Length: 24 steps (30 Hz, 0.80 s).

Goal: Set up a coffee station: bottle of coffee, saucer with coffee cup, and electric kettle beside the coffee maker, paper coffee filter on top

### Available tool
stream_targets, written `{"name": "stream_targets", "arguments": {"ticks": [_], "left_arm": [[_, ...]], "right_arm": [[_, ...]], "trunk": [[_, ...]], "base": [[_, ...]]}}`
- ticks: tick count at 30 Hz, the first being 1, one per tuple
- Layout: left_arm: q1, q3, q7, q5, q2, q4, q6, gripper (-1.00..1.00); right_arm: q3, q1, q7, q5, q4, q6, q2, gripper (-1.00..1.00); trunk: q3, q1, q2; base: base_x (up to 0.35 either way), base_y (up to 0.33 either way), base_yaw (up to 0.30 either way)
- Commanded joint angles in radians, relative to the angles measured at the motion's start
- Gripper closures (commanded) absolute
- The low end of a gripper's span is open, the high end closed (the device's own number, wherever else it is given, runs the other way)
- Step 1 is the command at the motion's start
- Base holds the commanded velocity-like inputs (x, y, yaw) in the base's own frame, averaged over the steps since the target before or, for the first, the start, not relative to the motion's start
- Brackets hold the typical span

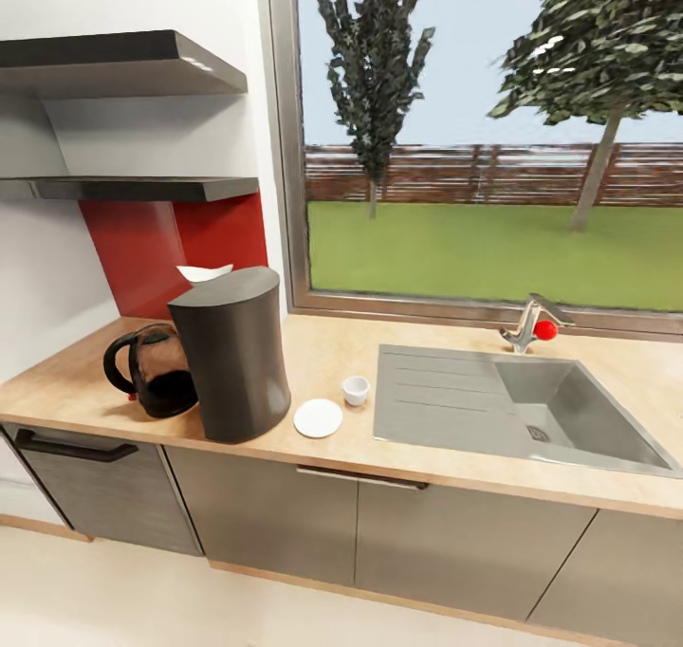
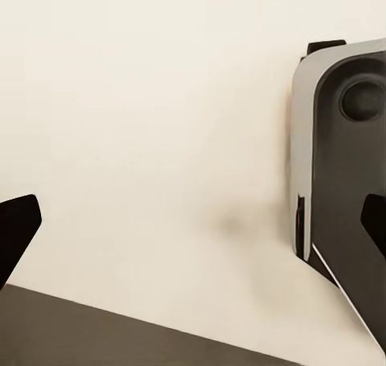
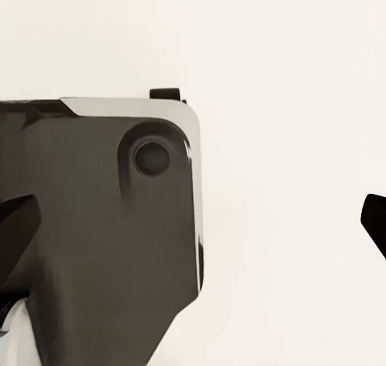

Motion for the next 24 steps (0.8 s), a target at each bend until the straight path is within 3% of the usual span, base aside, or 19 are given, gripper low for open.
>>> {"name": "stream_targets", "arguments": {"ticks": [1, 14, 24], "left_arm": [[-0.001, 0.007, 0.004, -0.011, 0.000, 0.002, -0.005, -1.00], [-0.001, 0.005, 0.006, -0.010, -0.001, 0.005, -0.012, -1.00], [-0.001, 0.007, 0.006, -0.009, 0.004, 0.005, -0.015, -1.00]], "right_arm": [[0.009, -0.001, -0.002, -0.011, 0.001, -0.004, 0.000, -1.00], [0.004, -0.001, -0.004, -0.015, -0.001, -0.005, 0.000, -1.00], [0.003, -0.001, 0.000, -0.018, -0.009, -0.005, 0.006, -1.00]], "trunk": [[-0.002, 0.000, -0.002], [-0.002, 0.000, -0.002], [0.006, 0.000, -0.002]], "base": [[-0.027, 0.000, 0.000], [-0.004, 0.000, -0.017], [0.000, 0.000, -0.180]]}}
